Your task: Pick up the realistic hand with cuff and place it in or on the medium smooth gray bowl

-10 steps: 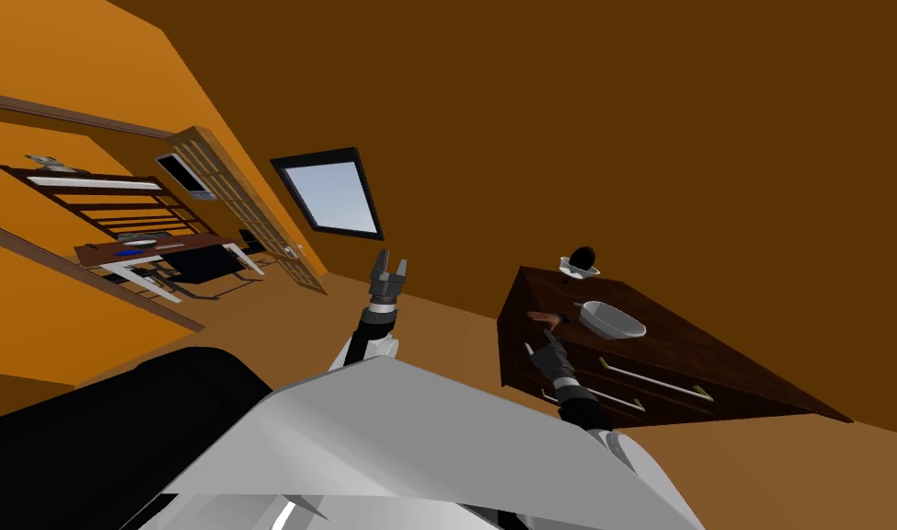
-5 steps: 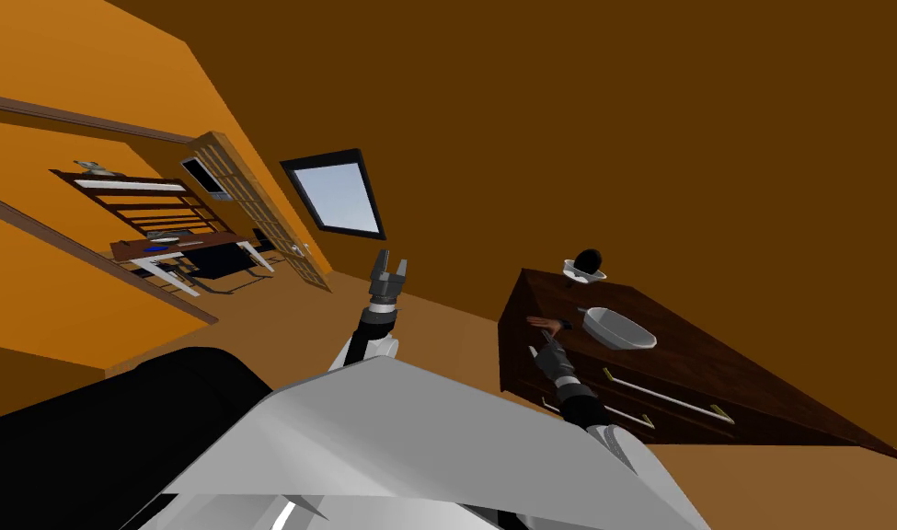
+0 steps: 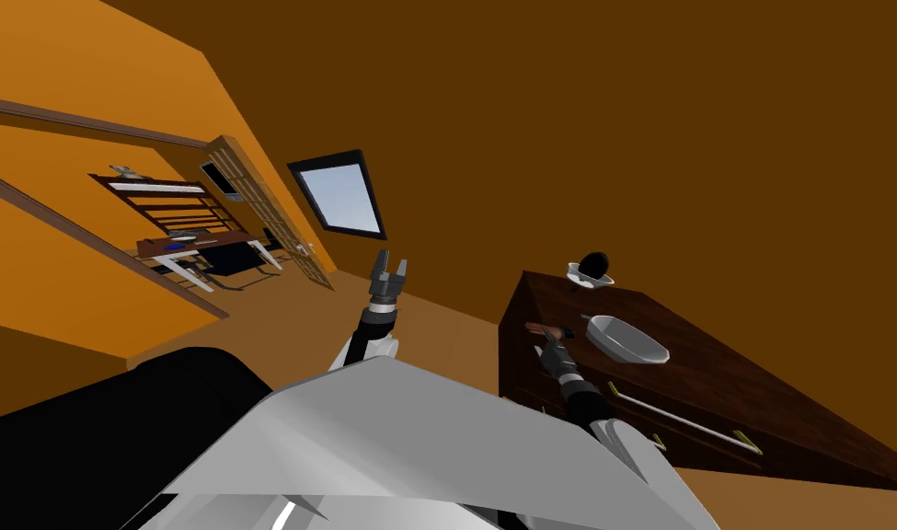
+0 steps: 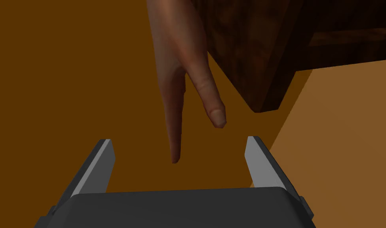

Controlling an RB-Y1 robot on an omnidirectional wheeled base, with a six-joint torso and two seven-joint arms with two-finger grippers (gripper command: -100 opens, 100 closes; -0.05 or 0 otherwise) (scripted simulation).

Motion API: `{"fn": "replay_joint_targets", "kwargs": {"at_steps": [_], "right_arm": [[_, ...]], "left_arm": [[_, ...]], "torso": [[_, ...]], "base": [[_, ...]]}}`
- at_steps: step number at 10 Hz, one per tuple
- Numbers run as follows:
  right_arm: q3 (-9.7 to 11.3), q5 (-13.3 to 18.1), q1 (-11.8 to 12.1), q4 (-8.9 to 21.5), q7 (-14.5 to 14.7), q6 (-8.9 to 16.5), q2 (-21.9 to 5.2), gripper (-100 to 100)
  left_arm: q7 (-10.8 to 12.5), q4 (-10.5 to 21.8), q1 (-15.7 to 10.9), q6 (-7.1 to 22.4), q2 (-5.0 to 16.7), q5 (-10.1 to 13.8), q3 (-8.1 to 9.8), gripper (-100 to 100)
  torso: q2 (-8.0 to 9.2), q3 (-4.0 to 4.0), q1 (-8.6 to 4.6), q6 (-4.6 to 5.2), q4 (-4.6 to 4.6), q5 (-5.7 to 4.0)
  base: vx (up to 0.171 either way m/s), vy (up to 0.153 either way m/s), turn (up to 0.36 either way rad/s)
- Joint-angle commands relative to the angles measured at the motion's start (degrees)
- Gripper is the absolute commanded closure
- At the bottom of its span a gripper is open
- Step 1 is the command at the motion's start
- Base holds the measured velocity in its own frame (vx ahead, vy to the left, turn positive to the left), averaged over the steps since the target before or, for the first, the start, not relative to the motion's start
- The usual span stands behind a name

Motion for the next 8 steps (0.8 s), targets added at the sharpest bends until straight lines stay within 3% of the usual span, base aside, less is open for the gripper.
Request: {"fn": "replay_joint_targets", "kwargs": {"at_steps": [1,2,4,6,7,8], "right_arm": [[0.00,0.00,0.00,0.00,0.00,0.00,0.00,0],[-1.31,-0.46,-1.03,1.60,-0.07,0.06,-0.02,-100],[-3.50,-1.21,-2.76,4.28,-0.15,0.16,-0.07,-100],[-3.33,-1.13,-2.68,4.07,-0.48,0.49,-0.22,-100],[-3.50,-1.19,-2.70,4.17,-0.36,0.36,-0.17,100],[-3.48,-1.19,-2.69,4.16,-0.37,0.37,-0.18,100]], "left_arm": [[0.00,0.00,0.00,0.00,0.00,0.00,0.00,0],[0.00,0.00,0.00,0.00,0.00,0.00,0.00,0],[0.00,0.00,-0.01,0.00,-0.01,0.00,-0.01,0],[0.00,0.00,-0.01,0.00,-0.01,0.00,-0.01,0],[0.00,0.00,-0.01,0.00,0.00,0.00,0.00,0],[0.00,0.00,0.00,0.00,0.00,0.00,0.00,0]], "torso": [[0.00,0.00,0.00,0.00,0.00,0.00],[0.10,0.06,0.08,0.00,0.03,0.02],[0.27,0.16,0.19,-0.03,0.06,0.05],[0.36,0.21,0.25,0.00,0.08,0.06],[0.29,0.18,0.18,0.02,0.07,0.05],[0.23,0.14,0.14,0.01,0.06,0.04]], "base": [[0.006,-0.006,-0.001],[-0.017,0.013,0.205],[-0.047,0.030,0.255],[-0.036,0.022,0.087],[0.000,0.000,0.000],[0.000,0.000,0.000]]}}
